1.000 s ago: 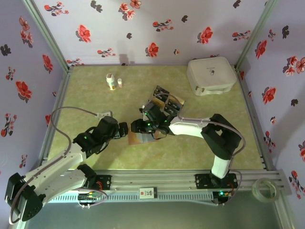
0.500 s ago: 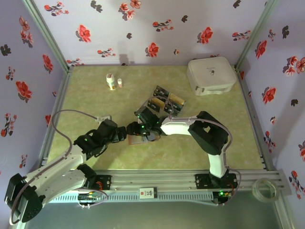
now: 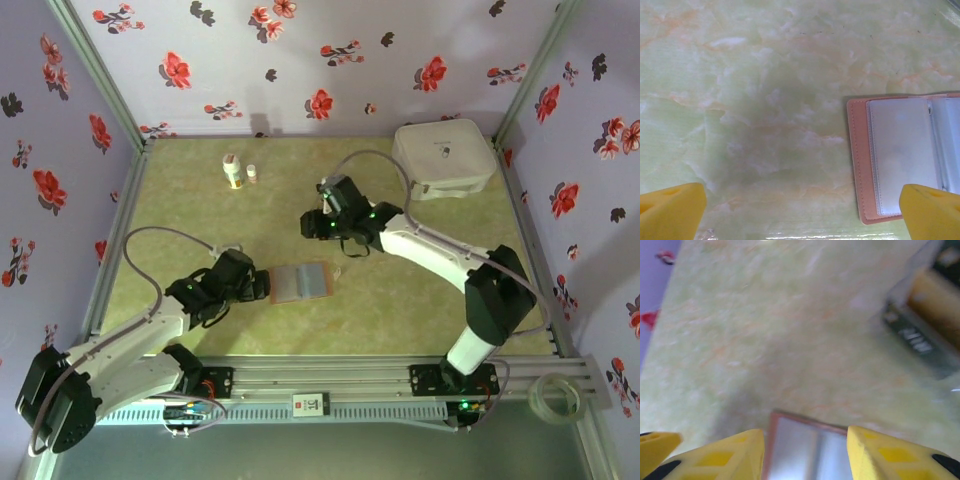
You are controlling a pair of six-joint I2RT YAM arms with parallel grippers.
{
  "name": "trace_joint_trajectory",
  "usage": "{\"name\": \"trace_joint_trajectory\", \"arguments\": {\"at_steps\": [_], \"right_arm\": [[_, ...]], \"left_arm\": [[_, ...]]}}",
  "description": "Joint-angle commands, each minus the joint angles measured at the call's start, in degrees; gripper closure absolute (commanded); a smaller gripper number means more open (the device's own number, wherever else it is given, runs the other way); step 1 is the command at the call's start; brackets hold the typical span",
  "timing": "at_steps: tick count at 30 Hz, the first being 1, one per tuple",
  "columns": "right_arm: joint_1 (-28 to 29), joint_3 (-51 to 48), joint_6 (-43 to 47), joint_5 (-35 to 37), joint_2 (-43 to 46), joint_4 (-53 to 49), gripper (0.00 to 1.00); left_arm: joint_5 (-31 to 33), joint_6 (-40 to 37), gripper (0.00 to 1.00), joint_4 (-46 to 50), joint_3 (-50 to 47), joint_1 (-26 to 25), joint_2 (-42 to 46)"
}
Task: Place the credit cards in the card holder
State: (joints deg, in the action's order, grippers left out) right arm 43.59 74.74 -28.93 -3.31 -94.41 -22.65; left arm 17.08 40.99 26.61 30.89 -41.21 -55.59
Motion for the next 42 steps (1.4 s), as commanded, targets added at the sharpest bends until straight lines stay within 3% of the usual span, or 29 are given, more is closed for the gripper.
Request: {"name": "trace_joint_trajectory", "arguments": {"at_steps": [1,8,13,22,42], "right_arm": [[-1.96,5.16,12.54,9.50,-1.77,-15.07,0.53],[-4.50,17.28,23.50,9.75,-11.55,-24.47,0.58],[-4.57,24.01,24.84,10.60,-18.89,-26.61,0.65],[-4.57,32.96,26.16,11.09,-27.72,-28.30,0.68],[-4.48,34.61,27.56,11.28,-33.66,-26.02,0.72]], "left_arm": [[-0.31,-1.75,0.00,-2.18,0.41,0.43,-0.73],[-0.65,-2.41,0.00,-3.65,0.54,1.44,-4.26],[-3.86,-2.20,0.00,-3.66,0.87,3.60,-4.95],[-4.84,-2.06,0.00,-4.97,0.38,4.86,-6.08],[-6.18,-1.68,0.00,-5.51,-1.34,5.96,-6.02]]}}
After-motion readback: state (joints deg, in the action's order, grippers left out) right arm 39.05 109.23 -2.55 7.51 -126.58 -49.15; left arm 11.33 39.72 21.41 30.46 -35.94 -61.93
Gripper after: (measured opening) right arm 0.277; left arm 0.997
